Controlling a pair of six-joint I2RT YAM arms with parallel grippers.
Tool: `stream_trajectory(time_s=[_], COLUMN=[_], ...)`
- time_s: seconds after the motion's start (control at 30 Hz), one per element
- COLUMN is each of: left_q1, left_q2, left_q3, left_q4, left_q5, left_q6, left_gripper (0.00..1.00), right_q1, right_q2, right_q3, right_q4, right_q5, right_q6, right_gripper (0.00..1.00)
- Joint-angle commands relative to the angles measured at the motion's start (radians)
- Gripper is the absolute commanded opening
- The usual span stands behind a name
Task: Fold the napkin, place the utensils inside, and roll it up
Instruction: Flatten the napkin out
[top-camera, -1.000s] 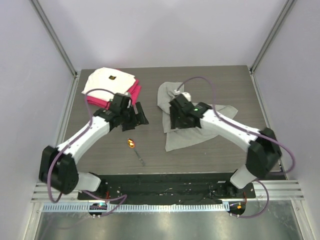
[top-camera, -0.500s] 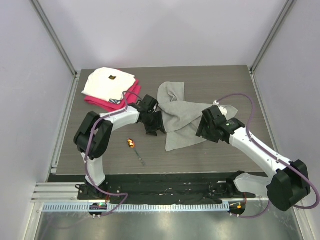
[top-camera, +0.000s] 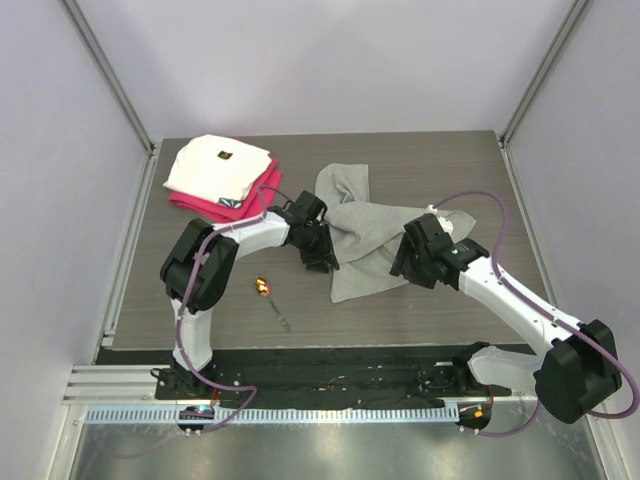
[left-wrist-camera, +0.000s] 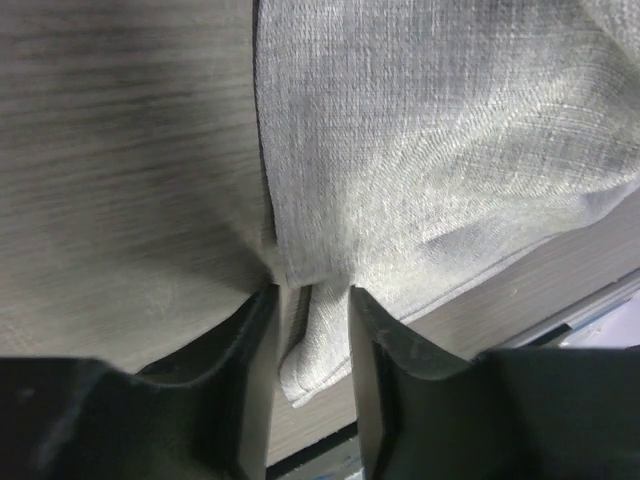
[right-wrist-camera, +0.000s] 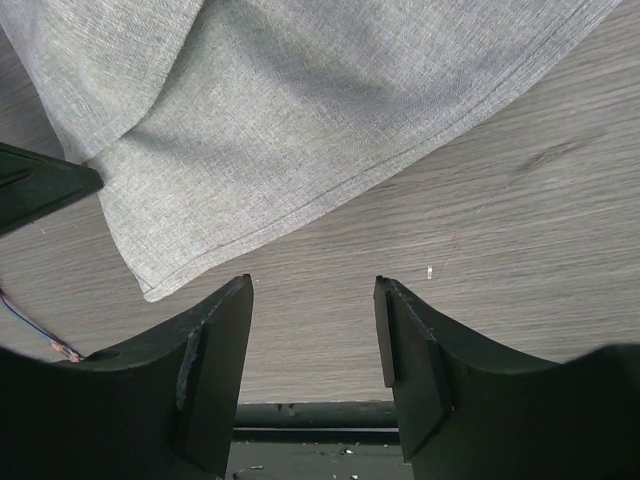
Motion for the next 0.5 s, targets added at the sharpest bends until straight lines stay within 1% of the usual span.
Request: stream_trajectory(time_s=[0.0,0.03,0.07,0.17,0.23,0.37,0.43,0.47], left_q1=[-0.004,-0.004,-0.004,-0.004,-0.004,-0.004,-0.004,-0.004], left_q2=[0.054,0.057,0.061,0.061,0.060,0.051,0.040,0.037], left_q3=[0.014,0.020,0.029,0.048,0.054,0.057,0.052,0.048], left_q4=[0.006,0.008,0.006,0.006,0.002,0.000,0.003,0.012], left_q5=[-0.063,-0.074,-0.080,-0.097,-0.106,-0.120,-0.129,-0.128], left_q6=[-0.003,-0.001,0.000,0.007,0.014,0.030,0.033,0.031], left_gripper=[0.33,0.30,0.23,0.15,0.14,0.10,0.11,0.17], right_q1=[-0.004,-0.004,-0.003,-0.004,-0.003,-0.017,-0.029,-0.037], right_q2=[-0.015,-0.013,-0.013,0.008,0.043,0.109,0.151,0.162], right_q3=[-0.037,-0.048,-0.057,-0.103,-0.122,-0.108,-0.090,-0.084], right_q4=[0.053,0.061,0.081,0.128,0.139,0.148,0.150,0.153], right_q5=[-0.029,-0.041,-0.045,-0.061,-0.060,-0.025,-0.014,-0.011], right_q6=[0.029,0.031,0.034,0.045,0.032,-0.003,-0.017,-0.029], right_gripper=[0.60,0.60,0.60,0.60,0.60,0.60,0.60,0.61])
